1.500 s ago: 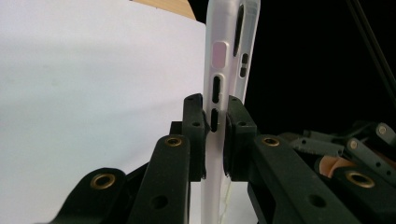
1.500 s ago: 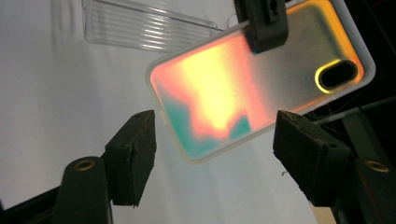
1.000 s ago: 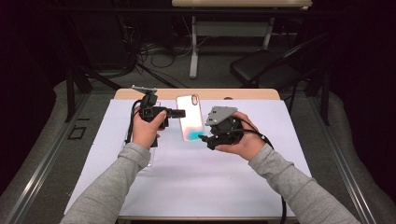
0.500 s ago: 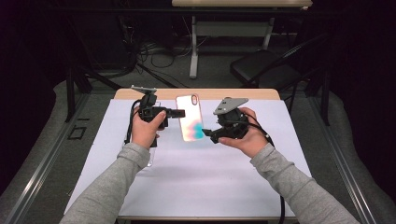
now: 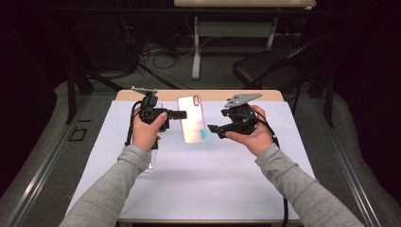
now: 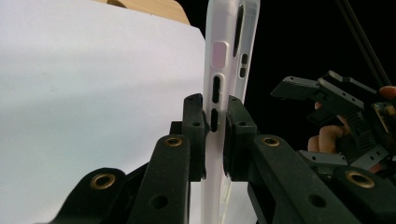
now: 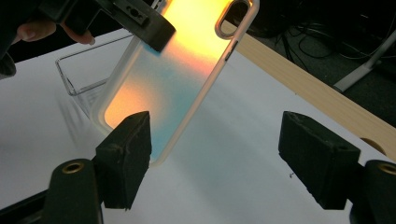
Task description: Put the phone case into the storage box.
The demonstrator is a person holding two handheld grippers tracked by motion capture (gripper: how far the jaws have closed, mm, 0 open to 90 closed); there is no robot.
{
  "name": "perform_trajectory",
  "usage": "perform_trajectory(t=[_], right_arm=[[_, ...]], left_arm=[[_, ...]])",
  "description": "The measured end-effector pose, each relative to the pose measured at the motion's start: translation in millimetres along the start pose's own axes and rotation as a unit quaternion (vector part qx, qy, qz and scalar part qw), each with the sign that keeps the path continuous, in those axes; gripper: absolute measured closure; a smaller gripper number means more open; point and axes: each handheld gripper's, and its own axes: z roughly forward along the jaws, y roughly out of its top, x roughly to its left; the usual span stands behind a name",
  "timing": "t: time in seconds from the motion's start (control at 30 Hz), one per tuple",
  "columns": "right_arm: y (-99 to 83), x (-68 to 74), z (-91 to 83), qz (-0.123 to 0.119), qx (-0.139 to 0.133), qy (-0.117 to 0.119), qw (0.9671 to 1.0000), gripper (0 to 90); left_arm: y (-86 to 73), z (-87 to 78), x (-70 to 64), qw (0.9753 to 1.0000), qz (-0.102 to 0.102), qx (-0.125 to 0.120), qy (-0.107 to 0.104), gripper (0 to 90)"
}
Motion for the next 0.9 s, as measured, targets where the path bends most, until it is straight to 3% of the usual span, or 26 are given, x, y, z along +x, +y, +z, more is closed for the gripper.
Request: perform_trajectory(t=[0.5, 0.9], right_arm=[[-0.3, -4.7, -1.0, 0.010, -0.003, 0.009, 0.9999, 29.7], [-1.6, -9.8, 0.7, 0.042, -0.008, 0.030, 0.9986, 32.5]], left_arm=[[0.1, -1.0, -0.9, 0.9999, 0.011, -0.001, -0.003, 81.8], [-1.7, 0.6, -2.7, 0.9997, 0.024, -0.002, -0.010, 81.8]])
